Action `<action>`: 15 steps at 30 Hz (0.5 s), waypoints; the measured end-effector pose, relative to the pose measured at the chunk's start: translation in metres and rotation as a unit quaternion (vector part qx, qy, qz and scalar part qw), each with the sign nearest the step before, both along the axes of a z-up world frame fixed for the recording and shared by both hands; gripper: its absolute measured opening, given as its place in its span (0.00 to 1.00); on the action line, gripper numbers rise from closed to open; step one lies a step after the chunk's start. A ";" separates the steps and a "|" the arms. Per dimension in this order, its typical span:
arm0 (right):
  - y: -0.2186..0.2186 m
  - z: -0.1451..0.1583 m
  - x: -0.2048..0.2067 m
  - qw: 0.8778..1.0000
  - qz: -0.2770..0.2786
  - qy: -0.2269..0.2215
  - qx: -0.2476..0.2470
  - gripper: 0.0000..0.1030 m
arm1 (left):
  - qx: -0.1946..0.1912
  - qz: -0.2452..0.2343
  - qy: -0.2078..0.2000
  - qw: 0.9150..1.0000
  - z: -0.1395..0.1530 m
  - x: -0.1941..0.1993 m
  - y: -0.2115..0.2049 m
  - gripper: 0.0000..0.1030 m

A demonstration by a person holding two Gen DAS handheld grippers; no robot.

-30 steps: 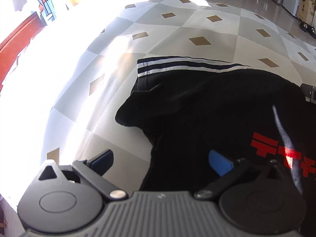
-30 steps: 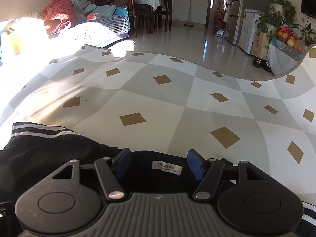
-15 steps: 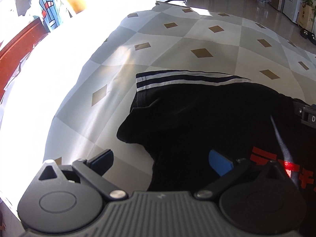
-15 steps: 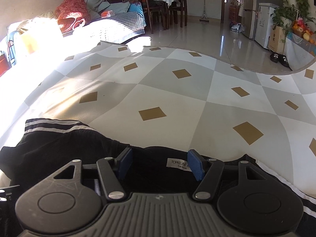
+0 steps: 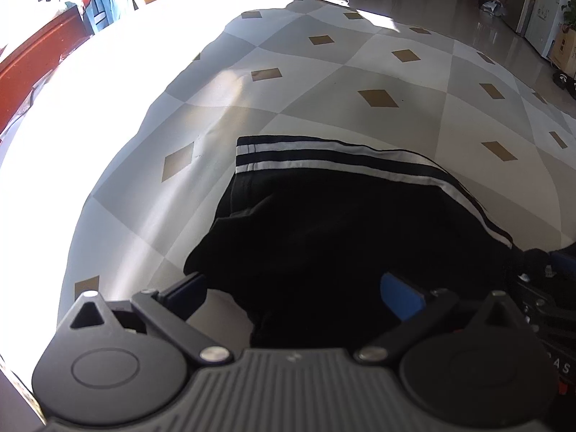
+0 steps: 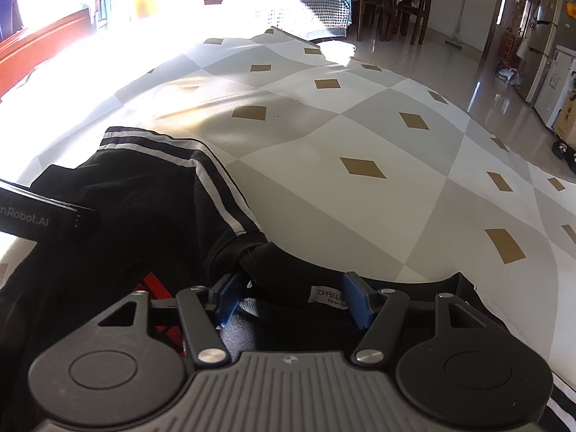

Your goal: Fold clothes

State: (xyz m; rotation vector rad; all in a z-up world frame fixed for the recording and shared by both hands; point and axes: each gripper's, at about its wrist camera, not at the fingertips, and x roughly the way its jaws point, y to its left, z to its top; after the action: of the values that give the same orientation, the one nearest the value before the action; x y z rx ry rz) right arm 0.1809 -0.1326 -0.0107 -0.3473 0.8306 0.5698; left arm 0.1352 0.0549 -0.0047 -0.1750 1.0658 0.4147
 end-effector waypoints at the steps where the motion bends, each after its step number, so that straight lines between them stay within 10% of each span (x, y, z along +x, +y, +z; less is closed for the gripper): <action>1: 0.000 0.000 -0.002 1.000 0.004 0.001 0.000 0.60 | -0.004 0.004 0.004 1.000 -0.003 0.001 0.002 1.00; 15: -0.009 0.000 0.004 0.999 -0.039 0.002 0.011 0.60 | -0.019 0.031 0.013 0.999 -0.023 0.005 0.009 1.00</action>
State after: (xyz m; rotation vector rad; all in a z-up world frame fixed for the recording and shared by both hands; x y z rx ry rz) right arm 0.1849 -0.1421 -0.0111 -0.2930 0.8371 0.5072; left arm 0.1402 0.0638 -0.0274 -0.2381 1.0956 0.4535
